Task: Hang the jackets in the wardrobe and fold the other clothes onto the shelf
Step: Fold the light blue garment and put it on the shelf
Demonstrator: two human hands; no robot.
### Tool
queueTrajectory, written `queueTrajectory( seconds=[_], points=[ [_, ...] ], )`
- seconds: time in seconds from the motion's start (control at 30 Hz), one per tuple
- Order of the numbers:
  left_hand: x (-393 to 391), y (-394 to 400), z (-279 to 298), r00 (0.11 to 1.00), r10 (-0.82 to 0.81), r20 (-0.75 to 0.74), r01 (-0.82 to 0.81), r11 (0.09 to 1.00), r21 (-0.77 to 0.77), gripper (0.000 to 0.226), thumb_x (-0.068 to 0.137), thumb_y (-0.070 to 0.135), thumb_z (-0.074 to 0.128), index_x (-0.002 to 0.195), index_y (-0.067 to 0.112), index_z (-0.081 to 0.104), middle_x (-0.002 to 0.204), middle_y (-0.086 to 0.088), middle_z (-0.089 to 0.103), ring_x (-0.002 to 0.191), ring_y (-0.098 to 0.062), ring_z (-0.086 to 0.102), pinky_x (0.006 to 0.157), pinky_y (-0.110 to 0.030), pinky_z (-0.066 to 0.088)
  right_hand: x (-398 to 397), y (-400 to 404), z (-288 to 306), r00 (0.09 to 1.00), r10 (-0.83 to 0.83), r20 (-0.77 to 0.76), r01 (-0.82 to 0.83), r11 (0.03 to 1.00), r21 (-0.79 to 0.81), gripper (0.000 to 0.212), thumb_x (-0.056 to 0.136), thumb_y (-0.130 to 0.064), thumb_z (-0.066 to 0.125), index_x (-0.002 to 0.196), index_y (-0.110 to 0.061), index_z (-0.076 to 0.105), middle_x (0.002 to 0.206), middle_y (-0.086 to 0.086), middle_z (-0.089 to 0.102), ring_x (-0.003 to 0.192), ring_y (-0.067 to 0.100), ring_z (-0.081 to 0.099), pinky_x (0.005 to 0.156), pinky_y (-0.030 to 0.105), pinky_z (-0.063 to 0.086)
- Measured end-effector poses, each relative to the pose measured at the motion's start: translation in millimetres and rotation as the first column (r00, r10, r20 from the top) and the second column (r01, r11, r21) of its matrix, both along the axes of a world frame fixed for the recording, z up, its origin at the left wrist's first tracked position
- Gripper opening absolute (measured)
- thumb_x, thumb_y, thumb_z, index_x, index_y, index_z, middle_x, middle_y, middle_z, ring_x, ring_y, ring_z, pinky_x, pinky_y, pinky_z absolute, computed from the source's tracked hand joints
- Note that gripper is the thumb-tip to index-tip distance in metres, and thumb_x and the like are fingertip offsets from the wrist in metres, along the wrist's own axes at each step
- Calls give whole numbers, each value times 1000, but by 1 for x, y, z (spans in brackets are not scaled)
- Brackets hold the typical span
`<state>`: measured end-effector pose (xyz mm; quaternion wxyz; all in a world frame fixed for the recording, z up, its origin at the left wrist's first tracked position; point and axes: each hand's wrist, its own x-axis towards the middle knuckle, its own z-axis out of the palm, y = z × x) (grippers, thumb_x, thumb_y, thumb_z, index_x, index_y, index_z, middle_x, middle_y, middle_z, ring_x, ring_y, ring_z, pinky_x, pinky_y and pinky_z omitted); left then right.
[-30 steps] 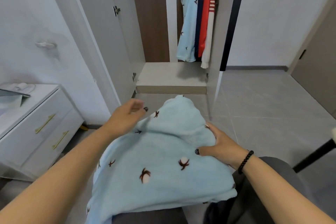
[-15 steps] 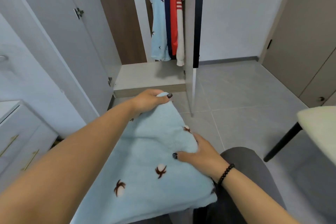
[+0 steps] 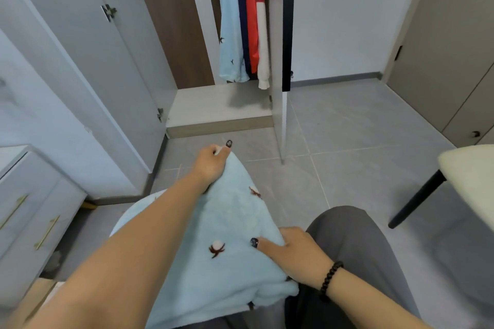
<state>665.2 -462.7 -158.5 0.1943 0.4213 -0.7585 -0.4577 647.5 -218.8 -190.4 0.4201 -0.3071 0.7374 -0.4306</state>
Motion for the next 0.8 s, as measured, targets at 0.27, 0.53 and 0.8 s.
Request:
queueTrajectory(
  seconds=[0.27, 0.53, 0.8],
  points=[
    [121, 20, -11, 925, -146, 352, 239, 942, -237, 47, 96, 39, 55, 139, 24, 44, 142, 10, 42, 133, -11, 37, 111, -30, 27, -22, -2, -30, 728, -54, 683, -35, 993, 115, 45, 69, -27, 84, 102, 1, 73, 113, 22, 67, 102, 31, 67, 79, 35, 55],
    [167, 46, -20, 910, -95, 404, 276, 865, -419, 51, 100, 40, 45, 148, 28, 38, 160, 6, 21, 150, -10, 7, 122, -31, 1, 0, -50, -79, 556, -124, 822, -23, 986, 164, 54, 77, -44, 71, 119, -9, 68, 124, 17, 63, 109, 33, 64, 87, 43, 53],
    [175, 59, -23, 987, -1, 159, 70, 902, -427, 43, 98, 30, 52, 141, 30, 49, 150, 16, 36, 142, 2, 22, 111, -10, 7, -23, -41, -68, 600, -63, 798, 13, 998, 69, 57, 68, -13, 77, 122, -7, 64, 121, 22, 64, 97, 36, 66, 84, 45, 54]
  ],
)
